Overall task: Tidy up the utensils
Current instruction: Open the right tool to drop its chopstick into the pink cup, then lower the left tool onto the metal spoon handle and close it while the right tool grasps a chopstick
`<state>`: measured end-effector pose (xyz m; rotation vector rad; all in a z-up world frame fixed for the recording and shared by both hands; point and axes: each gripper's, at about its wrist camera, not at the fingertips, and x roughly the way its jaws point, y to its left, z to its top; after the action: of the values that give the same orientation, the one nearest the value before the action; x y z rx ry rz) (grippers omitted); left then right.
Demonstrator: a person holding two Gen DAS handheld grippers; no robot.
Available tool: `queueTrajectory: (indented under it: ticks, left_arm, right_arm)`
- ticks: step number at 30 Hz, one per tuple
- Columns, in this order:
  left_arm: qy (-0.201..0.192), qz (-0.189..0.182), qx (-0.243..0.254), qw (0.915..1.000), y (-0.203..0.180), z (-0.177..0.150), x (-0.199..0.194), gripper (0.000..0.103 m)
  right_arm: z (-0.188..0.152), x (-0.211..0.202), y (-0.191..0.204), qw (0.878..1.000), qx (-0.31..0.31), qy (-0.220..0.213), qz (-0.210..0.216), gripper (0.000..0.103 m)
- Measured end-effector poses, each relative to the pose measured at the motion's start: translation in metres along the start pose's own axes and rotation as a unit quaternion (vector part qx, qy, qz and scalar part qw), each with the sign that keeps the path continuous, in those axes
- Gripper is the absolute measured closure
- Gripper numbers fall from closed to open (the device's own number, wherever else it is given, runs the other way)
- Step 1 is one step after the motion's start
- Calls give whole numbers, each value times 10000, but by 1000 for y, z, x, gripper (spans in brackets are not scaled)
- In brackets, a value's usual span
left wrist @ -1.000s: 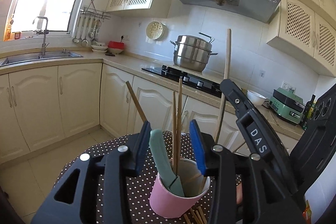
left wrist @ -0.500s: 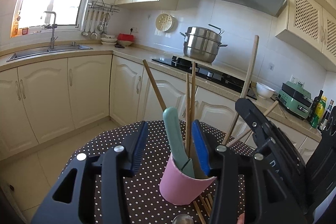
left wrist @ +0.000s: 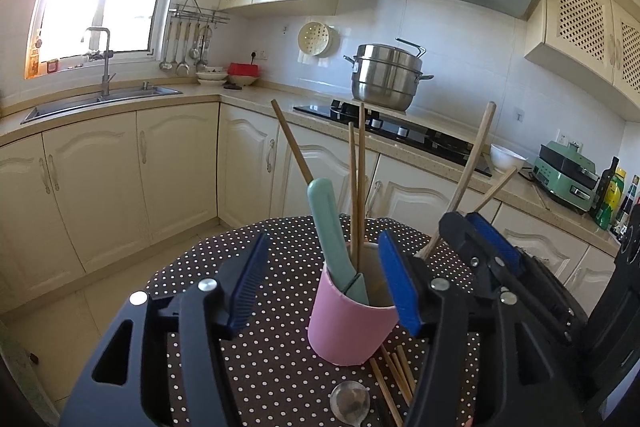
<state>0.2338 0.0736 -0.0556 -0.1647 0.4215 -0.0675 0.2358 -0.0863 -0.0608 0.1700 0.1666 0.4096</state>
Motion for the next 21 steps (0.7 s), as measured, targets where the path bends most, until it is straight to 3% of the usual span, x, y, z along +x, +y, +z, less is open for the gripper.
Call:
queueTrajectory:
  ticks: [1, 7, 13, 21]
  left_arm:
    - [4, -31, -31, 10000, 2, 0, -2, 44]
    - [-4, -38, -92, 10000, 3, -5, -18, 41]
    - [191, -147, -87, 9997, 0, -19, -31, 41]
    - [847, -174, -7, 9963, -9, -46, -27, 41]
  right_arm:
    - [0, -4, -2, 10000, 45, -20, -48, 62]
    - [2, -22, 2, 9999, -92, -73, -79, 53]
    - [1, -41, 1, 9996, -193, -51, -174, 50]
    - [-14, -58, -14, 9985, -92, 350, -419, 48]
